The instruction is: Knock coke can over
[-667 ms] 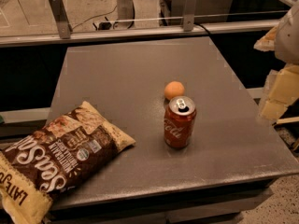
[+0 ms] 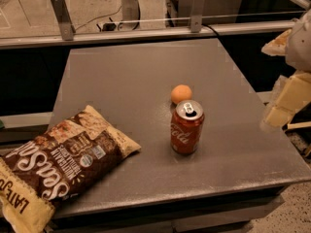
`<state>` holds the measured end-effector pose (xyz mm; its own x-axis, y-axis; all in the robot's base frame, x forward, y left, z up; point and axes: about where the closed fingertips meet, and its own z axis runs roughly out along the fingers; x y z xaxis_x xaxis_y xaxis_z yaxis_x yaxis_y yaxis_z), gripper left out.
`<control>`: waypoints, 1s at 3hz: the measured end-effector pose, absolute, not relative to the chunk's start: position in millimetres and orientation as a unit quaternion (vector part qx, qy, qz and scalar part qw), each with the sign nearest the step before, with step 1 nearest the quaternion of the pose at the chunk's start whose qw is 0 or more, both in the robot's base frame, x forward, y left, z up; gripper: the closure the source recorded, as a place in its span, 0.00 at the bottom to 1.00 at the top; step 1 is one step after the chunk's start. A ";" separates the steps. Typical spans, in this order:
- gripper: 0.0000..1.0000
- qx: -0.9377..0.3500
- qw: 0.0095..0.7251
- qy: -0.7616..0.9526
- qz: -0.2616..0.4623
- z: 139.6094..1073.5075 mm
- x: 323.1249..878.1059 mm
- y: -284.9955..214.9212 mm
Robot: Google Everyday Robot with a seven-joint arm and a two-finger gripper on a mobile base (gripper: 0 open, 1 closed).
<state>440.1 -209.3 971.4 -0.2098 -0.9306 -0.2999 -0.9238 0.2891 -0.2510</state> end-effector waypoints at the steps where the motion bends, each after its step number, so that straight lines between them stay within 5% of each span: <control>1: 0.00 -0.592 0.258 0.761 0.064 919.4 444.4 -196.8; 3: 0.00 -0.556 0.446 0.684 0.157 881.3 475.1 -156.4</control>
Offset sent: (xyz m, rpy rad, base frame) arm 0.0085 0.0450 0.0191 1.3759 -0.5588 0.0888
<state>475.1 -156.4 881.3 0.0144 -0.6204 -0.7842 -0.9001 0.3334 -0.2803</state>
